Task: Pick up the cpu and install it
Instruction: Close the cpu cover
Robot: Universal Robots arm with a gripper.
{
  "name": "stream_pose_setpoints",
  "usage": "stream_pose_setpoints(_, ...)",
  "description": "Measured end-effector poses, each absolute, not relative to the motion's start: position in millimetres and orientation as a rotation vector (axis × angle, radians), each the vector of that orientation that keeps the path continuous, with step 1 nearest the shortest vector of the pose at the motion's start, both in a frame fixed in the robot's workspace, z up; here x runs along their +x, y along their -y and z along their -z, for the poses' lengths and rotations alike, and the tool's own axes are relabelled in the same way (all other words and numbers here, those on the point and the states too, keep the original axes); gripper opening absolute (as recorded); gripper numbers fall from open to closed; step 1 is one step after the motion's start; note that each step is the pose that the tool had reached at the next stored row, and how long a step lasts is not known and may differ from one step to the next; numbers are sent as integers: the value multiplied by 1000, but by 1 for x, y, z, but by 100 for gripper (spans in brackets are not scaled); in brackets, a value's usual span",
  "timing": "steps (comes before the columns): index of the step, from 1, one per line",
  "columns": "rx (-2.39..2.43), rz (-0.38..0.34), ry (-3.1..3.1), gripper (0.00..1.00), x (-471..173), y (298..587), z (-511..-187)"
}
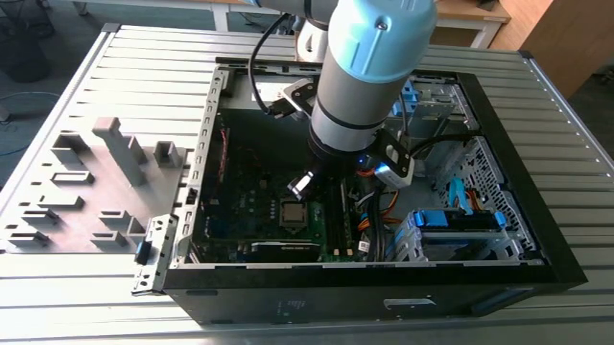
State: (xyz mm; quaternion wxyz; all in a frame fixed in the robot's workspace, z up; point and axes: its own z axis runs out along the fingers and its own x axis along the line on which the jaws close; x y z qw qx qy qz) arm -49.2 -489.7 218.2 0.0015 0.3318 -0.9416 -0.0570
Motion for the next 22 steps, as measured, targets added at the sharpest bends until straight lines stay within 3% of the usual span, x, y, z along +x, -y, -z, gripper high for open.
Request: stream_pose_setpoints(22,1043,196,2958,11,-50,481,-218)
